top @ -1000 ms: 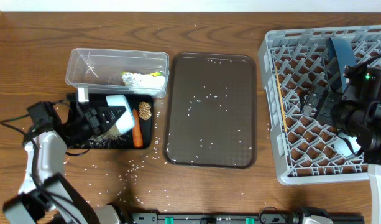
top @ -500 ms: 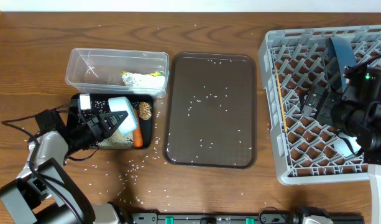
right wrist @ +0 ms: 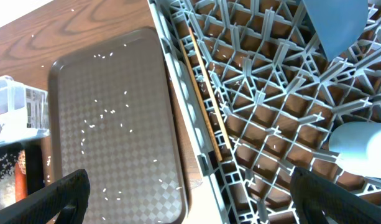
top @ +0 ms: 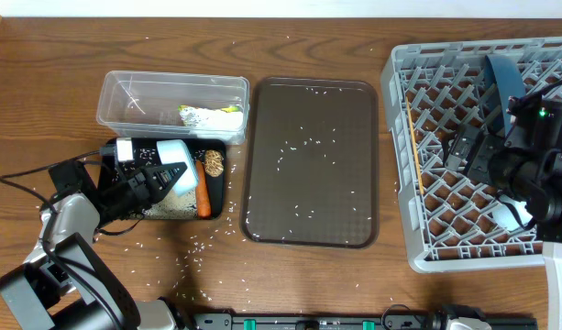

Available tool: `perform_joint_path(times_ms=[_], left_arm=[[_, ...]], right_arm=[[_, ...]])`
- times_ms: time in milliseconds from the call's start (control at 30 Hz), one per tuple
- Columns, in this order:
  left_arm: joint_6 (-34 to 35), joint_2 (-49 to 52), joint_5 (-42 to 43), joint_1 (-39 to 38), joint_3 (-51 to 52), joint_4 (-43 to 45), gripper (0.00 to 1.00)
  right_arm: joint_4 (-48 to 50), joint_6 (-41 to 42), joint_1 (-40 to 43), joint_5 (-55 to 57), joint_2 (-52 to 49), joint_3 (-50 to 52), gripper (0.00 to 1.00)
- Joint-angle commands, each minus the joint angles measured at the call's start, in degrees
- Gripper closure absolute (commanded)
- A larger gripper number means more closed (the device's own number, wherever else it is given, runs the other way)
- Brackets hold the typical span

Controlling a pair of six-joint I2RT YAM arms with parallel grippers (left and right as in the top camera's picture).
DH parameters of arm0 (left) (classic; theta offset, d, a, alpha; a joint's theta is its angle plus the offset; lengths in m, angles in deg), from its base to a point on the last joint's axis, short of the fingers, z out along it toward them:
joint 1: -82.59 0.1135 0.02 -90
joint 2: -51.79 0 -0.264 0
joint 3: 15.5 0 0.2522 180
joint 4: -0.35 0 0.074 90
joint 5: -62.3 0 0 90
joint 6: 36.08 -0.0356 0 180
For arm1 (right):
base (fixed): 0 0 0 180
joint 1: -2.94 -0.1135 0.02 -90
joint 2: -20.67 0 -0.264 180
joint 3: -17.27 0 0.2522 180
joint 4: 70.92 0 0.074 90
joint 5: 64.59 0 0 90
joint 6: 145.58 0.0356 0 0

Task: Sort waste into correct bins and load items into the dishwasher rack
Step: 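Tip the white bowl over the black tray to dump the rice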

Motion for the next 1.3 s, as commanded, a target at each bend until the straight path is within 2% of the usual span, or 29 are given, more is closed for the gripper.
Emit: perform_joint_path(times_ms=[0,100,167,200,233,267,333,400,467,500,533,600,633,700,733,767,800,833,867,900,933,967,1000,1033,1100,1133,1167,1200,1267], left_arm=[[-0.9,-0.2,-0.4,0.5,-0.3,0.2,0.94],[5.1,-0.2,2.7,1.0,-0.4,0.1,0.94],[0.1,-0.3,-4.2,0.6,-0.1,0.2,0.94],[2.8,-0.3,-5.8,0.7,-0.2,0.4,0.94],[7.1,-0.2,-0.7,1.0,-0.2,0.6,0.94],[7.0,-0.2,2.8,1.2,-0.2,0.2,0.94],[3.5,-0.3,-2.1,1.0,-0.2,1.5,0.94],[9.1,-0.2,2.8,1.3,-0.2,1.4,0.94],[5.0,-0.4,-0.7,1.2,-0.2,1.8,0.94],[7.2,-0.4,-0.7,1.2,-0.2,1.9,0.94],[7.9,-0.4,3.0,1.4,-0.2,1.9,0.93],[4.8,-0.5,-1.1,1.2,-0.2,2.0,0.94],[5.8,-0.5,-3.7,1.1,-0.2,2.1,0.94],[10.8,-0.6,2.8,1.4,-0.2,1.9,0.94],[8.6,-0.8,2.0,1.1,-0.2,2.3,0.94],[5.1,-0.8,-3.2,0.8,-0.2,2.3,0.94],[7.6,-0.8,-8.9,0.5,-0.2,2.5,0.94],[13.5,-0.8,-6.8,0.7,-0.2,3.7,0.94],[15.9,-0.9,0.7,0.7,-0.2,5.1,0.94],[14.7,-0.9,2.6,0.6,-0.2,6.1,0.94],[12.4,-1.0,-0.3,0.3,-0.2,7.5,0.94],[13.9,-1.0,-3.5,0.3,-0.2,7.6,0.94],[18.5,-1.0,1.1,0.5,-0.2,8.5,0.94],[19.8,-1.1,2.7,0.5,-0.3,8.6,0.94],[14.5,-1.4,-1.9,-0.2,-0.2,9.0,0.94],[16.6,-1.4,-4.4,-0.3,-0.2,8.6,0.94],[19.1,-1.3,-1.0,-0.3,-0.2,9.2,0.93],[18.6,-1.3,3.0,-0.3,-0.2,9.5,0.94],[19.3,-1.6,2.7,-1.0,-0.3,9.6,0.94]], right_arm=[[-0.1,0.8,0.7,0.0,0.2,-0.3,0.01],[-0.1,0.8,0.7,0.0,0.2,-0.3,0.01],[-0.1,0.8,0.7,0.0,0.2,-0.3,0.01],[-0.1,0.8,0.7,0.0,0.2,-0.3,0.01],[-0.1,0.8,0.7,0.0,0.2,-0.3,0.01],[-0.1,0.8,0.7,0.0,0.2,-0.3,0.01],[0.0,0.8,0.7,0.0,0.2,-0.3,0.01],[0.0,0.8,0.7,0.0,0.2,-0.3,0.01],[-0.3,0.8,0.7,0.0,0.2,-0.3,0.01],[-0.3,0.8,0.7,0.0,0.1,-0.3,0.01],[-0.3,0.8,0.7,0.0,0.2,-0.3,0.01],[-0.3,0.8,0.7,0.0,0.2,-0.3,0.01],[-0.3,0.8,0.7,0.0,0.2,-0.3,0.01],[-0.2,0.8,0.7,0.0,0.2,-0.3,0.01],[-0.1,0.8,0.7,0.0,0.2,-0.3,0.01],[0.0,0.8,0.7,0.0,0.2,-0.3,0.01],[0.1,0.8,0.7,0.0,0.2,-0.3,0.01],[0.2,0.8,0.7,0.0,0.2,-0.3,0.01],[0.1,0.8,0.7,0.0,0.2,-0.3,0.01],[0.1,0.8,0.7,0.0,0.2,-0.3,0.01],[0.1,0.8,0.7,0.0,0.2,-0.3,0.01],[0.2,0.8,0.7,0.0,0.2,-0.3,0.01],[0.3,0.8,0.7,0.0,0.2,-0.3,0.01],[0.3,0.8,0.7,0.0,0.2,-0.3,0.01],[0.1,0.8,0.7,0.0,0.1,-0.3,0.01],[0.2,0.8,0.7,0.0,0.1,-0.3,0.01],[0.3,0.8,0.7,0.0,0.2,-0.3,0.01],[0.3,0.8,0.7,0.0,0.2,-0.3,0.01],[0.2,0.8,0.7,0.0,0.2,-0.3,0.01]])
